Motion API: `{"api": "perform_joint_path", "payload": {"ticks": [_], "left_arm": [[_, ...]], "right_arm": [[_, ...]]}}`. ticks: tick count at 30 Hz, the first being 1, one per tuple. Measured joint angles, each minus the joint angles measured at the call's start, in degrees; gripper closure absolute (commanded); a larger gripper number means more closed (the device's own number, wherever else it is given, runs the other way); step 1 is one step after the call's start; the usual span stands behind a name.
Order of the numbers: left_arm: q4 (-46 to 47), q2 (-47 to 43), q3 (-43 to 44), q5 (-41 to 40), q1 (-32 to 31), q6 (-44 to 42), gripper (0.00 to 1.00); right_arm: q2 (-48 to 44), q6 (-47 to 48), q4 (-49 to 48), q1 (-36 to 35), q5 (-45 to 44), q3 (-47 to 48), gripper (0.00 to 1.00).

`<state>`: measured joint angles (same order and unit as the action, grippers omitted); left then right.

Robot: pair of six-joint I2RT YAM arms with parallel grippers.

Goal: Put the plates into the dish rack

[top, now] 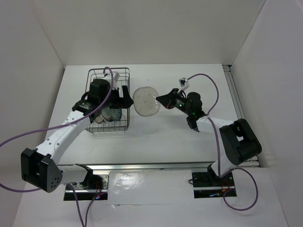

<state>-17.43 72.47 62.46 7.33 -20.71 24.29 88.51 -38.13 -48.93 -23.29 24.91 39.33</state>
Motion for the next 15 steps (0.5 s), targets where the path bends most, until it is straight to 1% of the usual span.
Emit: {"api": "perform_joint_path", "payload": {"ticks": [6, 15], "left_arm": [[-0.5, -0.11, 0.0, -1.01, 0.0, 0.2, 0.05], [-0.2, -0.22, 0.0, 1.18, 0.0, 1.38, 0.05]], "right_arm": [[0.33, 2.29, 1.9, 1.75, -2.16, -0.5, 1.0], [4.2, 1.38, 1.07, -0.39, -1.77, -0.33, 1.0]]}}
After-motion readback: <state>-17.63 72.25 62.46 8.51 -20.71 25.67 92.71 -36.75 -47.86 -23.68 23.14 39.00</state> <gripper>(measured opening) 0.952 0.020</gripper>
